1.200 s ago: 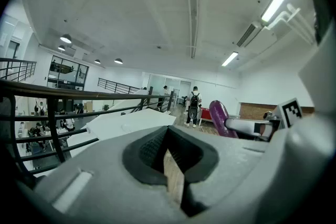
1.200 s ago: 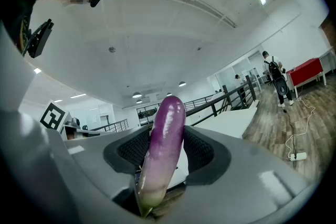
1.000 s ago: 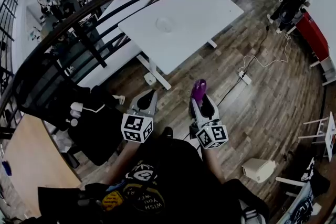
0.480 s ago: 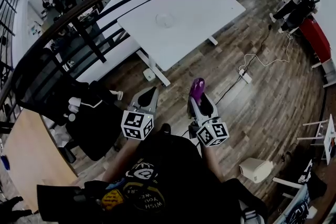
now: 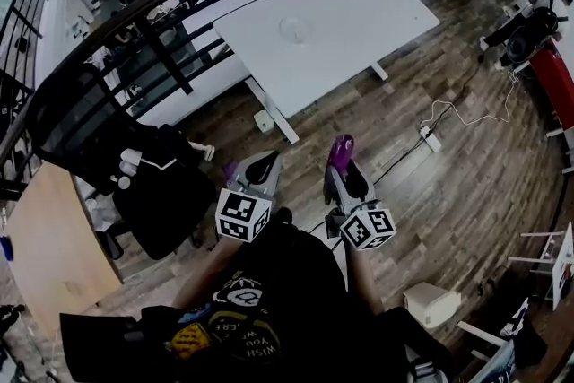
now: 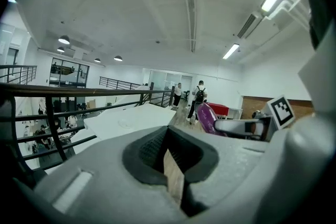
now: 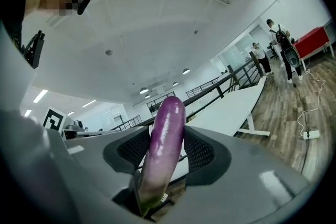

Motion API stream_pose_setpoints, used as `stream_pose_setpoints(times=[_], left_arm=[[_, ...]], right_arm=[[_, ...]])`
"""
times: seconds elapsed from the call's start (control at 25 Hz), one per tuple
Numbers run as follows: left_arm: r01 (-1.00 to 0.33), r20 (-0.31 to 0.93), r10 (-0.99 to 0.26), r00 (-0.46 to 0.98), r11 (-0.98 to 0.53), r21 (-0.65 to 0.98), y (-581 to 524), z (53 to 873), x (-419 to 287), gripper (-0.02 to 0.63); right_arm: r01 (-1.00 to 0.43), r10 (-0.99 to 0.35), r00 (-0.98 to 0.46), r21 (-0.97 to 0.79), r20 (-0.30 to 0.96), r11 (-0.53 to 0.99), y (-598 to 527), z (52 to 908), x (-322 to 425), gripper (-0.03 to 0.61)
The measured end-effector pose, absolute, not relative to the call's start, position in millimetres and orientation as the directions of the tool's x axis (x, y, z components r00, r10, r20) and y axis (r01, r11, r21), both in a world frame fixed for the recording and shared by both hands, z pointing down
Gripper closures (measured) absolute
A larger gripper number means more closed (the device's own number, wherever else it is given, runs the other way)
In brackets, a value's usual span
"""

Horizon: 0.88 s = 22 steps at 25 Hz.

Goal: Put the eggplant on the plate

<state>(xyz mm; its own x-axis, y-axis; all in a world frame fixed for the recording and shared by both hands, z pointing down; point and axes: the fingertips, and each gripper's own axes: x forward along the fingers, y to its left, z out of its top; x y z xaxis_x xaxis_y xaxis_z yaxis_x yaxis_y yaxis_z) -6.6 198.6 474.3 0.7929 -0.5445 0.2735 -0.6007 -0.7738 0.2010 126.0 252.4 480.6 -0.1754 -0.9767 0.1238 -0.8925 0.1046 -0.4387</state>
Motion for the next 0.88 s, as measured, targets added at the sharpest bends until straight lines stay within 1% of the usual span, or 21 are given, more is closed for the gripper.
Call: stream_pose_setpoints(times=[0.2,0.44,0.88], left_arm=[[-0.62,0.3,-0.551,0.779,-0.748,0.236,184,486,-9,0.609],[-0.597,0.286,-0.531,0.798,-0.762,0.25,137,491,12,0.609],[-0.564,0.247,-0.509,0.825,-0.775,0.285,-13,478,27,0.609]], right_arm=[[-0.879,-0.969,-0.209,-0.46,0.133,0.127,235,488,123,0.367],[-0.88,-0.966,-0.201,-0.463,0.161,0.106,194,500,133,0.368],[-0.899,-0.957,-0.234,-0.413,0.175,0.144,37,484,137,0.368]])
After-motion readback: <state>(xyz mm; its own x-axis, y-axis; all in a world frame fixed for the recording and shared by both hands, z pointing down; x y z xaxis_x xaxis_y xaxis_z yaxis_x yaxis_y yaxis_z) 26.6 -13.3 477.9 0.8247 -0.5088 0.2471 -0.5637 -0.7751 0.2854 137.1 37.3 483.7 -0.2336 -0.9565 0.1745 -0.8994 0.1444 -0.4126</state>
